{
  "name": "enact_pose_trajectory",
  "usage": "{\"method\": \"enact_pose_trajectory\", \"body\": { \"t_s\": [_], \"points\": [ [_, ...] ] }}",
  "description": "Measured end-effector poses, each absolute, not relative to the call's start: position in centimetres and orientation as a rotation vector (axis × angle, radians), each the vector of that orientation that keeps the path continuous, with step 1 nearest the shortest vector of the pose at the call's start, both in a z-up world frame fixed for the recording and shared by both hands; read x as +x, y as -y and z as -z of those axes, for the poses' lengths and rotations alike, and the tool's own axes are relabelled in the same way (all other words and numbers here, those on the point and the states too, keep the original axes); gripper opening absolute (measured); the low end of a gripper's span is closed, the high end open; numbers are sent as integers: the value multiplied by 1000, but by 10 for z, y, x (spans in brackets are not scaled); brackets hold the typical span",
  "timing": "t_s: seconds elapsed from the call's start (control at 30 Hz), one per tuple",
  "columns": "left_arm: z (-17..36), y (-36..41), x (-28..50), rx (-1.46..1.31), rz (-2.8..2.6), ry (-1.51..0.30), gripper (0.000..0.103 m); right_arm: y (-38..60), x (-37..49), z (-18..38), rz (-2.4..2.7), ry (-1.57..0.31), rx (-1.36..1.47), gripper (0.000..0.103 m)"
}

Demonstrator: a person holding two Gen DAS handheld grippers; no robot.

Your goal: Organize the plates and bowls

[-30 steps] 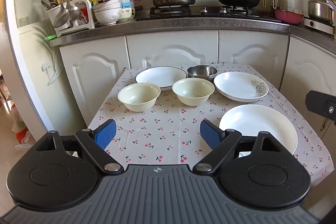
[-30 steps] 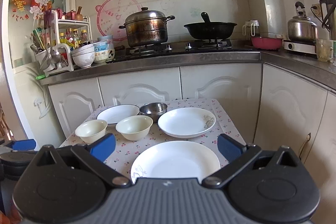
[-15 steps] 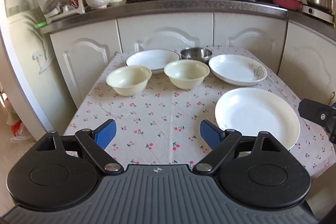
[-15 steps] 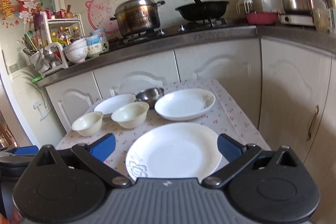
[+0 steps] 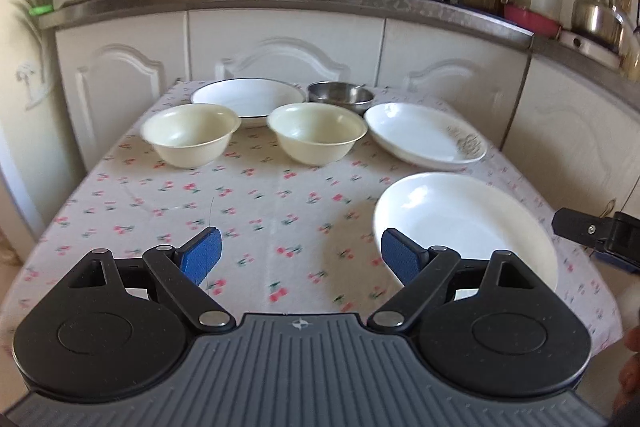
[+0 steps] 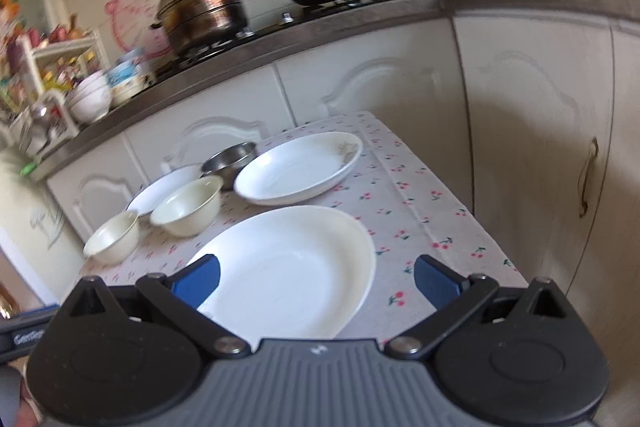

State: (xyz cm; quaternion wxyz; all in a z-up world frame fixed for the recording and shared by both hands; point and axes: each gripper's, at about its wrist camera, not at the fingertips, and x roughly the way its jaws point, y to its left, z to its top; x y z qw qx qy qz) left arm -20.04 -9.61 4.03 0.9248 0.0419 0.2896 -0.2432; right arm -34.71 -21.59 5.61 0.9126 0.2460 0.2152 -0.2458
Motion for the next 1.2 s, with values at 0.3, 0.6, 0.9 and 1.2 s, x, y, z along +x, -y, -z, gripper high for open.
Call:
{"method": "enact_pose_trajectory", "body": {
  "t_s": [0.3, 0.6, 0.9, 1.2],
  "points": [
    [-15, 130, -181, 16, 627, -650, 70, 255, -345, -32, 408, -387, 698, 102],
    [0, 153, -172, 5, 705, -698, 49, 267, -330, -24, 362, -403, 754, 102],
    [8, 153, -170, -3, 722, -720, 45, 260, -315, -23, 275, -435, 764, 103],
    [-2, 136, -170, -38, 686, -710, 43, 251, -308, -26, 264, -466, 748, 103]
  ]
}}
